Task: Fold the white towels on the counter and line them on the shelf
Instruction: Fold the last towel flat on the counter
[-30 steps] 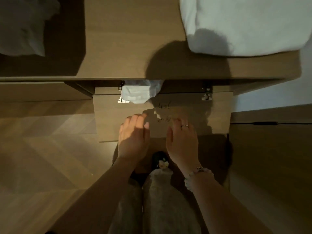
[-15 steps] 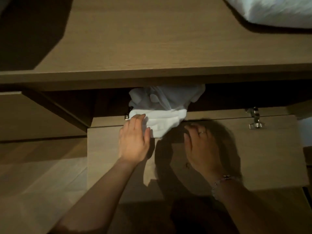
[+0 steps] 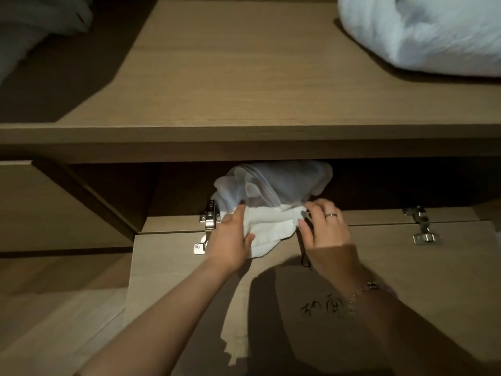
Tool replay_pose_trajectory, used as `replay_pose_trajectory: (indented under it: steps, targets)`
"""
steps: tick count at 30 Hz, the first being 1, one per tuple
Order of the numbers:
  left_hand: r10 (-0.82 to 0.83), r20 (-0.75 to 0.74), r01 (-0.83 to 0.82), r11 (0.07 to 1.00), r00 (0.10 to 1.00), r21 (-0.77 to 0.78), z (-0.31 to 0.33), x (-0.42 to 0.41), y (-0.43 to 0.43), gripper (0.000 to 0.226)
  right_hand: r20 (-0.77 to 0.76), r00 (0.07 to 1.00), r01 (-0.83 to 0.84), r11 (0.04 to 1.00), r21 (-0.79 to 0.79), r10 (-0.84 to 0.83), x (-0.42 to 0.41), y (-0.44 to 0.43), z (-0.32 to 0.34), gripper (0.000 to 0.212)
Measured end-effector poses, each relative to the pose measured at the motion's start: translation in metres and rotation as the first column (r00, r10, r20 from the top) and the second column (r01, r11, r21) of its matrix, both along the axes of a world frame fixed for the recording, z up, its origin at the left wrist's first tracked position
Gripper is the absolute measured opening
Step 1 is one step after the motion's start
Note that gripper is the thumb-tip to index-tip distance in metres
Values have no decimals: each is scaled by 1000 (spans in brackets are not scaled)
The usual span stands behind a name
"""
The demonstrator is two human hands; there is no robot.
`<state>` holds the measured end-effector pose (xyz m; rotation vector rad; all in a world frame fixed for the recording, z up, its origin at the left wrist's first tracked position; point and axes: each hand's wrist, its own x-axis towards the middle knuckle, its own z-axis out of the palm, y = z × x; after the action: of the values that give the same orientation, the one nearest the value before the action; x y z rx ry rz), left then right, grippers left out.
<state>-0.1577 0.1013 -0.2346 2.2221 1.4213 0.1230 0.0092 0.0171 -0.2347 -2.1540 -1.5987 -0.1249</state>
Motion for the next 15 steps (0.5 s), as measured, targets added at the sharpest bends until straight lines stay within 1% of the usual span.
replay_pose_trajectory:
  steps: [2,4,5,7,9,10,12,14,15]
  targets:
    - [-29,-65,32,998,997,55,-3,-1,0,61,-33,999,15,998,-59,-17,2,6,1,35]
    - [-25,-91,32,996,996,79,0,-9,3,54,-83,995,48,992,-113,-58,7,12,8,36]
    - [-31,-74,37,996,997,80,2,-15,3,50,-91,994,58,992,-110,-69,9,13,11,38]
    - [-90,22,88,994,996,62,5,-27,-1,41,-115,992,42,994,-100,-54,6,11,14,44]
    - [-184,106,184,983,977,17,5,-39,-14,29,-189,982,-9,994,-108,-12,-3,6,13,59]
    - [-230,125,232,973,965,-1,4,-43,-23,27,-237,972,-26,994,-109,-1,-9,4,11,65]
    - [-297,172,301,953,939,0,3,-50,-38,38,-315,949,-26,990,-139,-19,-17,4,8,73]
    - [-322,250,333,943,913,-3,6,-54,-48,46,-376,926,-50,981,-187,-24,-20,4,7,76]
    - [-327,282,342,940,902,-4,9,-55,-50,45,-401,916,-68,974,-217,-25,-21,4,7,81]
